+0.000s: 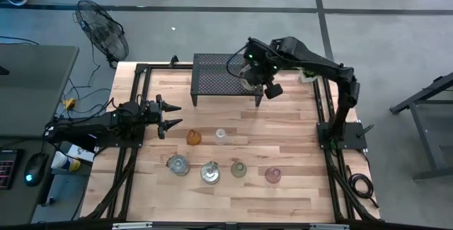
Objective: Pick & Place candle stick holders
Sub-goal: Put the top green scented candle on the shelf aligned with the other scented candle
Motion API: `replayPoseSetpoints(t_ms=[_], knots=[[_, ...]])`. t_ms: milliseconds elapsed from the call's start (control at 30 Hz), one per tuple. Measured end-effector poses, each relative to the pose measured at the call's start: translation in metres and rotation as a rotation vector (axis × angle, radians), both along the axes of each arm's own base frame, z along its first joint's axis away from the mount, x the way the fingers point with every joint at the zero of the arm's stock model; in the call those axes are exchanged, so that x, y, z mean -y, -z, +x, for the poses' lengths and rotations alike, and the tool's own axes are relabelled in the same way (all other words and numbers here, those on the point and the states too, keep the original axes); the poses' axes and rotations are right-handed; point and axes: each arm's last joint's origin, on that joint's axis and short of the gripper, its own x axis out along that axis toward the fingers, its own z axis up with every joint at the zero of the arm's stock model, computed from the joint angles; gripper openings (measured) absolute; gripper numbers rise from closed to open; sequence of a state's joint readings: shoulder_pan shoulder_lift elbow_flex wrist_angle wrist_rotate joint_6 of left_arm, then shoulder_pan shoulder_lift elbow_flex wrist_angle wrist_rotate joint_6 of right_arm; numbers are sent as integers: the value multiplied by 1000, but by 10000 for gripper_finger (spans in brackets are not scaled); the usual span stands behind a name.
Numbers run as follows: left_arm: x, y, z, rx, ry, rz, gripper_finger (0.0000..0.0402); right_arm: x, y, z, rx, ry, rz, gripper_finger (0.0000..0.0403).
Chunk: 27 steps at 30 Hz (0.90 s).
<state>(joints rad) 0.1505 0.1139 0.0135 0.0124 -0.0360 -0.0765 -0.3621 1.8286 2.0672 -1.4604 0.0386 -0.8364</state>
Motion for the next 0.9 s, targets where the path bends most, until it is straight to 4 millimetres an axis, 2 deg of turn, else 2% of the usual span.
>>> replayPoseSetpoints(t_ms=[200,900], knots=[[0,0,0,0,0,0,248,11,8,5,-23,-8,19,0],[0,0,0,0,0,0,248,22,19,8,-68,15,32,0]])
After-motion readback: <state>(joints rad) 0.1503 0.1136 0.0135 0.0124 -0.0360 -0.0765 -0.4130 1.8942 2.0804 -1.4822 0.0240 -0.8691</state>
